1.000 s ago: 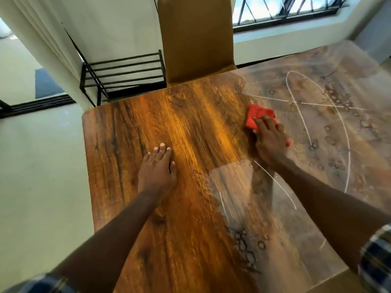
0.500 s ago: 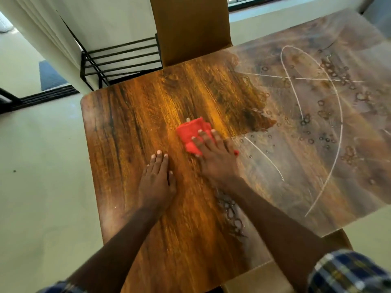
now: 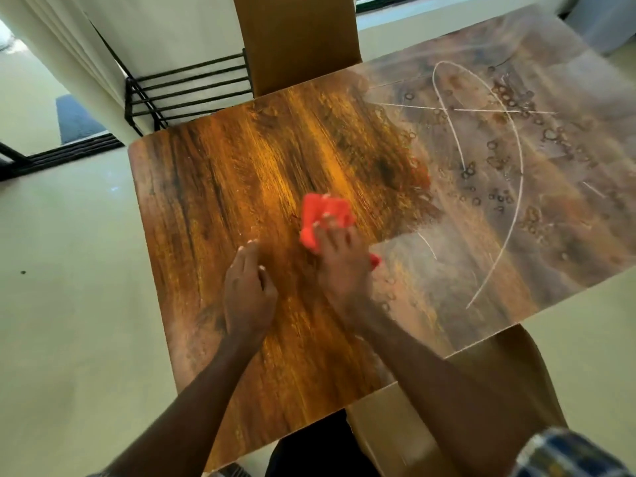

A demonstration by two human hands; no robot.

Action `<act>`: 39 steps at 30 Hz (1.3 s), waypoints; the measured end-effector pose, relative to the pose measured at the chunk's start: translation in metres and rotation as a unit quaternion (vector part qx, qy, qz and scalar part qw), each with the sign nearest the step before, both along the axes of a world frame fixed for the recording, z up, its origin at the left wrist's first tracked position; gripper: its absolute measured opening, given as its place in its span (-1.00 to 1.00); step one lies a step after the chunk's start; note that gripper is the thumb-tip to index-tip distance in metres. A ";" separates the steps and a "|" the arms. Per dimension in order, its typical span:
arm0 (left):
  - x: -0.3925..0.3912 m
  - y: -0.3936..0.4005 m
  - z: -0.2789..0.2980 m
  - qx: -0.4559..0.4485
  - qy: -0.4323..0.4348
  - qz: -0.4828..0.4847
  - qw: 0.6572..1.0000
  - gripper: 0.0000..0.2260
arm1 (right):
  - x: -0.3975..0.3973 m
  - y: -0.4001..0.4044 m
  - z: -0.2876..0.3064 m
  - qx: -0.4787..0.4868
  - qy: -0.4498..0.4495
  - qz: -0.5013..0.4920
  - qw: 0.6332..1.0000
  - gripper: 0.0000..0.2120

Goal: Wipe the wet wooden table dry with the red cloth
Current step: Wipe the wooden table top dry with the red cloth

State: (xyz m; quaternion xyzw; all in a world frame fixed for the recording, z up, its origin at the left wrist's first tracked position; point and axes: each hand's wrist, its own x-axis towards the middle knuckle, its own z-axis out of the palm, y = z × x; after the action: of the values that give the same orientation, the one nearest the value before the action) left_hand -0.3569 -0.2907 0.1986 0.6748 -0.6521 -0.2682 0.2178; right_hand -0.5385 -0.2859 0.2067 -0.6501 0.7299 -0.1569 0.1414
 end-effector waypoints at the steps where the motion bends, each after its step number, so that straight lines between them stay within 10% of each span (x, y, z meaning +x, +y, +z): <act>1: -0.003 0.014 -0.004 0.002 -0.017 -0.002 1.000 -0.55 | 0.020 0.018 -0.007 0.037 0.008 0.076 0.996 -0.22; 7: 0.001 0.044 -0.024 0.036 -0.109 -0.062 0.991 -0.48 | -0.019 0.042 -0.037 0.032 0.030 0.155 0.987 -0.40; 15: 0.009 0.047 -0.016 0.051 -0.117 -0.121 0.984 -0.41 | -0.190 0.021 -0.037 -0.015 0.029 -0.111 0.993 -0.51; 20: 0.003 0.041 -0.008 0.096 -0.088 -0.112 0.985 -0.44 | -0.152 0.037 -0.008 -0.072 -0.084 -0.230 0.967 -0.54; 30: -0.021 0.116 -0.014 0.019 -0.075 -0.129 0.989 -0.51 | -0.016 0.173 -0.039 -0.007 0.044 0.098 0.994 -0.44; 39: 0.008 0.110 0.001 0.091 -0.036 -0.241 0.965 -0.55 | -0.172 0.150 -0.030 0.035 0.037 -0.127 0.991 -0.45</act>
State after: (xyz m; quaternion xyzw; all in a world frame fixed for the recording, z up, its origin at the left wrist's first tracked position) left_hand -0.3488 -0.1802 0.1995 0.5236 -0.7760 -0.3464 0.0605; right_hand -0.7103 -0.1361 0.1772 -0.5523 0.8161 -0.1241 0.1161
